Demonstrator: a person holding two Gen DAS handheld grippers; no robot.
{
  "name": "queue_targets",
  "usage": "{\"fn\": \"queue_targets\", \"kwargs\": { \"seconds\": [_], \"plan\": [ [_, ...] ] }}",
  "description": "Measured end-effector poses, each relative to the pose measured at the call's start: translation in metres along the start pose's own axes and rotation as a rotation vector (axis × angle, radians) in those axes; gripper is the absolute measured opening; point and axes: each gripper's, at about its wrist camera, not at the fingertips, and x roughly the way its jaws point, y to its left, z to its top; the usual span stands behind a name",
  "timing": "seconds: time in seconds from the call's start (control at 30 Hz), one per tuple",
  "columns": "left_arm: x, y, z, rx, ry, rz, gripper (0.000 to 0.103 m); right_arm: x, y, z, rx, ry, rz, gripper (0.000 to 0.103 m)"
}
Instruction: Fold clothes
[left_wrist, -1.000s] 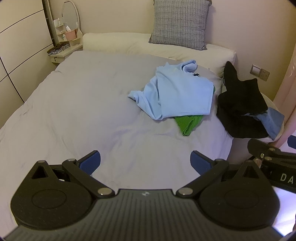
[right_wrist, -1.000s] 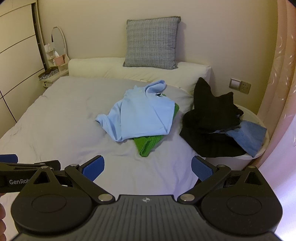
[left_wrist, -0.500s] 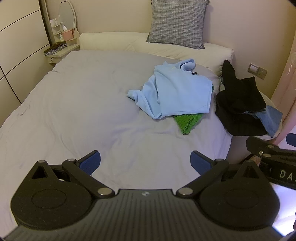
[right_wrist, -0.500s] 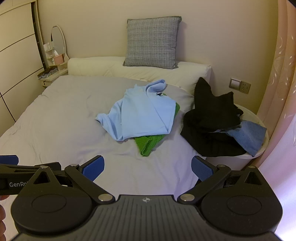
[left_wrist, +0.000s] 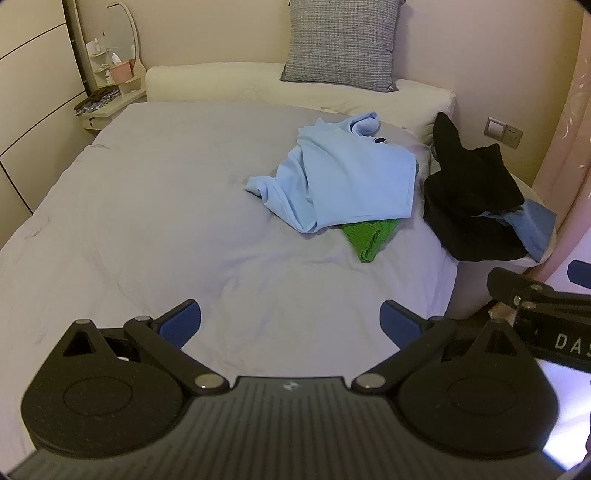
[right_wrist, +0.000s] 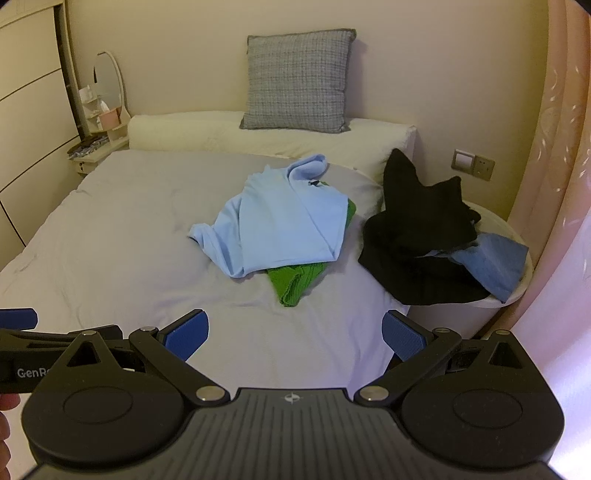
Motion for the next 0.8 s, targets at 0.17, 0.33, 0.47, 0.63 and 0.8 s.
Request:
{"fn": "queue_targets", "kwargs": {
  "seconds": [0.17,0.33,0.47,0.63,0.8],
  "plan": [
    [0.002,0.004,-0.001,0.001,0.004,-0.012,0.102,0.0,0.004,-0.003,-0.001,0.003,-0.012,0.103],
    [0.002,0.007,0.001,0.003,0.003,-0.021,0.102,0.0,0.008,-0.003,-0.004,0.002,-0.023,0.103],
    [0.005,0.009,0.002,0.001,0.008,-0.03,0.102,0.002,0.009,-0.003,-0.007,0.006,-0.03,0.103],
    [0.013,0.006,0.005,0.003,0.028,-0.042,0.102,0.007,0.007,-0.004,-0.007,0.025,-0.043,0.103],
    [0.022,0.0,0.007,0.003,0.045,-0.052,0.102,0.014,0.001,-0.003,-0.005,0.041,-0.056,0.103]
  ]
}}
